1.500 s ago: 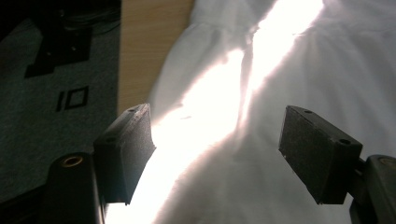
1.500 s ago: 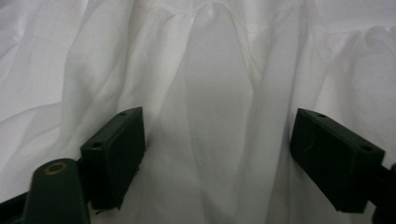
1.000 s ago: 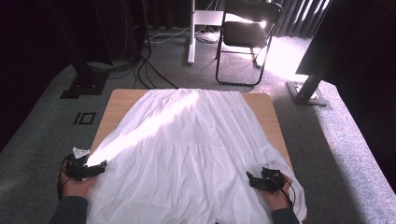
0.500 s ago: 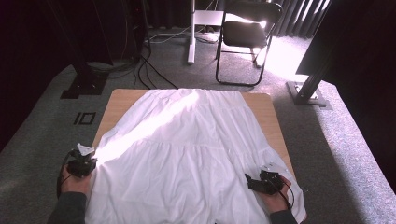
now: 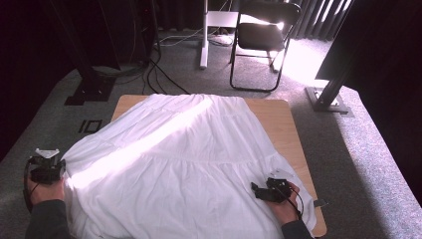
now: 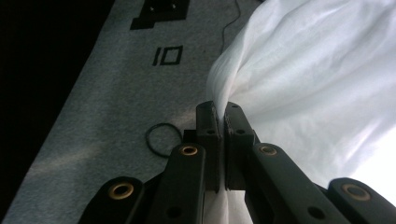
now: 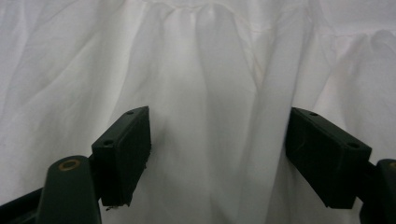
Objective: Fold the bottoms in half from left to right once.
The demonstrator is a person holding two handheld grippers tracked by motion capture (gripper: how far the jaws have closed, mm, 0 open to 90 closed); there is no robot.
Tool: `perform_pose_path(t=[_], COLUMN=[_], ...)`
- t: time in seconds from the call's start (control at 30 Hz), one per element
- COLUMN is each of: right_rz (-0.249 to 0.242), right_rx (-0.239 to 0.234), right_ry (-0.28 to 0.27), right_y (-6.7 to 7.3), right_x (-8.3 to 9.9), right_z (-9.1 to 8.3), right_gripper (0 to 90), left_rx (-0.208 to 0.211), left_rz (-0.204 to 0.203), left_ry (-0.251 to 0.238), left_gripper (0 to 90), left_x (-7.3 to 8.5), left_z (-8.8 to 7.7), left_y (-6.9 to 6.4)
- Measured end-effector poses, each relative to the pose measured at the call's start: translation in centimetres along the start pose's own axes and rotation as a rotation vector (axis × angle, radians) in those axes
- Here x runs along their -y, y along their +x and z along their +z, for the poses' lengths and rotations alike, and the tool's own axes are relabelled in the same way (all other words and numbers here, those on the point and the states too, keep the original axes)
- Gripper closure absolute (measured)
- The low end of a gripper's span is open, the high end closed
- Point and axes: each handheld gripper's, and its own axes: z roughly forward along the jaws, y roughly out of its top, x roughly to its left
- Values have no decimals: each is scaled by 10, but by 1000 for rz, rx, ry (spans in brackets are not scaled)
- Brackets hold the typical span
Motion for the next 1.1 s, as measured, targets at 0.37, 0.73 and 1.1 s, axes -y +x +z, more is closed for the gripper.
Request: perform_pose_path(t=[0.37, 0.73, 1.1], right_rz=[-18, -17, 63], right_rx=[-18, 95, 96], right_ry=[-3, -92, 42], right_y=[7, -42, -72], right_x=[-2, 7, 50], right_z=[1, -61, -63], right_gripper=[292, 385, 411], left_rx=[310, 639, 980], left_rz=[80, 259, 492], left_ry=[-202, -391, -436], left_gripper=[879, 878, 879], left_x=[-40, -99, -135], left_z=[-57, -121, -150], left_y=[-55, -155, -335])
